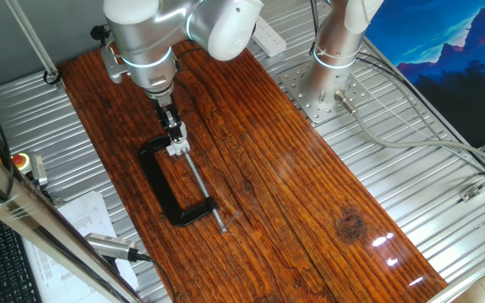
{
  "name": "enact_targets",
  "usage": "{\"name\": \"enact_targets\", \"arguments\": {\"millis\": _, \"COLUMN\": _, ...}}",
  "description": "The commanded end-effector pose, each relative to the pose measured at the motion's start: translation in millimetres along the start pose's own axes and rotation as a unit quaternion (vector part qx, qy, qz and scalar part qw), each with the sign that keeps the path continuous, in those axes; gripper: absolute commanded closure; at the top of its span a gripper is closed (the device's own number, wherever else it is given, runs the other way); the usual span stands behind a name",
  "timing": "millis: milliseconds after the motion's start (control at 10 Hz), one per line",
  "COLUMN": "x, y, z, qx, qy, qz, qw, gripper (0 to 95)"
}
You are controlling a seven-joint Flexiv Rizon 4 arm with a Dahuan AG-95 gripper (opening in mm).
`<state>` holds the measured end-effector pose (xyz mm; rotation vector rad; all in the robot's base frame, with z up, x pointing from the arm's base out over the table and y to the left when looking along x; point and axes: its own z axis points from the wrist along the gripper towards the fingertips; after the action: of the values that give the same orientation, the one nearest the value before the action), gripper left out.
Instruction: Take out the light bulb by rotating it
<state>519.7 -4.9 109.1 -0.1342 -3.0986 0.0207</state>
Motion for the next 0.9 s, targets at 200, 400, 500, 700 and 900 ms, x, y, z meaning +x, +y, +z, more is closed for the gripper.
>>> {"name": "enact_targets", "arguments": {"millis": 200, "x": 8.1, "y": -2.1, "z": 5.3, "qx": 0.000, "qy": -0.002, "qz": -0.005, "qw": 1.0000, "gripper": 38.0}}
{"name": "enact_targets", "arguments": {"millis": 400, "x": 8.7, "y": -2.3, "z": 5.6, "qx": 0.004, "qy": -0.002, "qz": -0.007, "qw": 1.0000, "gripper": 38.0}}
{"name": "enact_targets", "arguments": {"millis": 500, "x": 8.7, "y": -2.5, "z": 5.7, "qx": 0.004, "qy": -0.003, "qz": -0.006, "qw": 1.0000, "gripper": 38.0}}
{"name": "enact_targets", "arguments": {"millis": 700, "x": 8.5, "y": -2.5, "z": 5.7, "qx": 0.005, "qy": -0.004, "qz": -0.006, "qw": 1.0000, "gripper": 38.0}}
{"name": "enact_targets", "arguments": {"millis": 900, "x": 6.9, "y": -2.3, "z": 5.9, "qx": 0.007, "qy": -0.006, "qz": -0.006, "qw": 0.9999, "gripper": 38.0}}
